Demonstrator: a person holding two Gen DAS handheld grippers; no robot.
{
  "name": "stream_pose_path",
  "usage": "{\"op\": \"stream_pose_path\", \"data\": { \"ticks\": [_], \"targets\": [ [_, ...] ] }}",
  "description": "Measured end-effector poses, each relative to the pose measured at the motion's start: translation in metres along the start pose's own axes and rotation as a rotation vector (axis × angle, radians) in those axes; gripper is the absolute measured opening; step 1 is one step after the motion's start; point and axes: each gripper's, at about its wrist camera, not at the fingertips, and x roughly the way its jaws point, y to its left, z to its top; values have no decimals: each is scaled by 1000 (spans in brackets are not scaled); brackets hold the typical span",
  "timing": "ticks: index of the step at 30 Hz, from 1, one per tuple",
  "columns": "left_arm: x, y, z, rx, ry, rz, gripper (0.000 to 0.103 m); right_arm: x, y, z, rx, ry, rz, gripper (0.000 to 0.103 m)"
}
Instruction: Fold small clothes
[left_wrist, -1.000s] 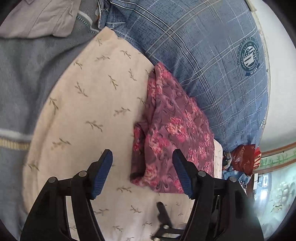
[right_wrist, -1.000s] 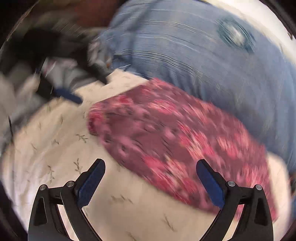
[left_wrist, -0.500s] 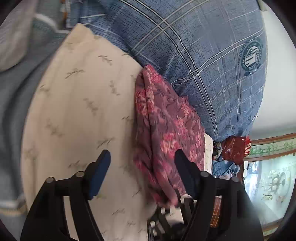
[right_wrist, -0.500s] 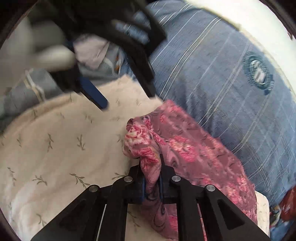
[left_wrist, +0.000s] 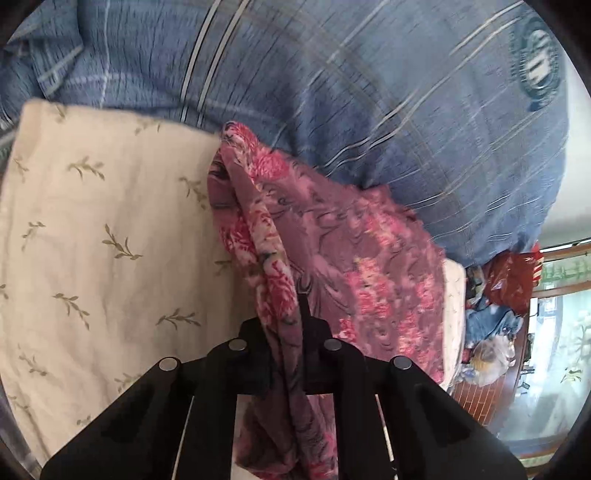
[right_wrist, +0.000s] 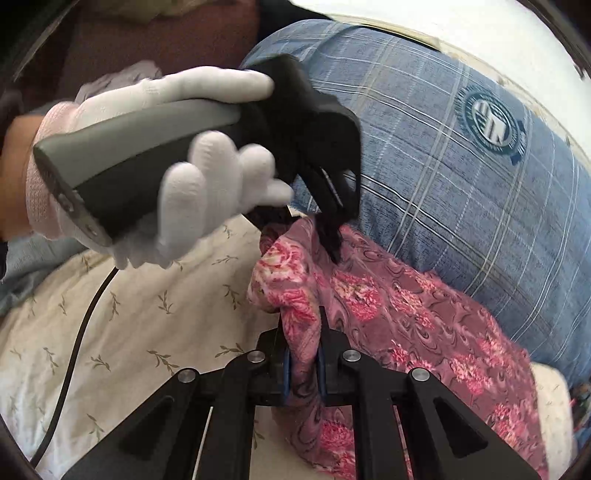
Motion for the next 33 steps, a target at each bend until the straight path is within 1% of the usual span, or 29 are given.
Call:
{"op": "stream_pose_path", "data": {
  "ticks": [2, 5, 7, 13, 17, 20, 26, 31, 33],
  "targets": [
    [-11, -11, -3, 18, -28, -15, 7, -7, -10, 0, 53, -12, 21, 10],
    [-22, -38, -8, 63, -56, -19, 7, -24, -27, -2, 133, -37, 43, 10],
    [-27, -64, -11, 104, -69, -17, 7, -37, -40, -5, 194, -53, 54, 10],
    [-14, -133, -22, 193, -85, 9, 7, -69, -91, -26, 381, -91, 78, 10],
    [10, -179, -30, 243, -76, 42, 7, -85, -129, -48, 501, -112, 87, 9],
    [28, -206, -35, 278, -64, 69, 7, -94, -158, -68, 593, -131, 95, 8],
    [80, -263, -46, 345, -16, 122, 7, -106, -210, -113, 769, -172, 93, 8],
    [139, -299, -53, 393, 47, 202, 8, -107, -247, -160, 942, -201, 94, 8],
    [162, -309, -55, 405, 71, 249, 12, -102, -259, -181, 1018, -207, 97, 8]
  ]
}}
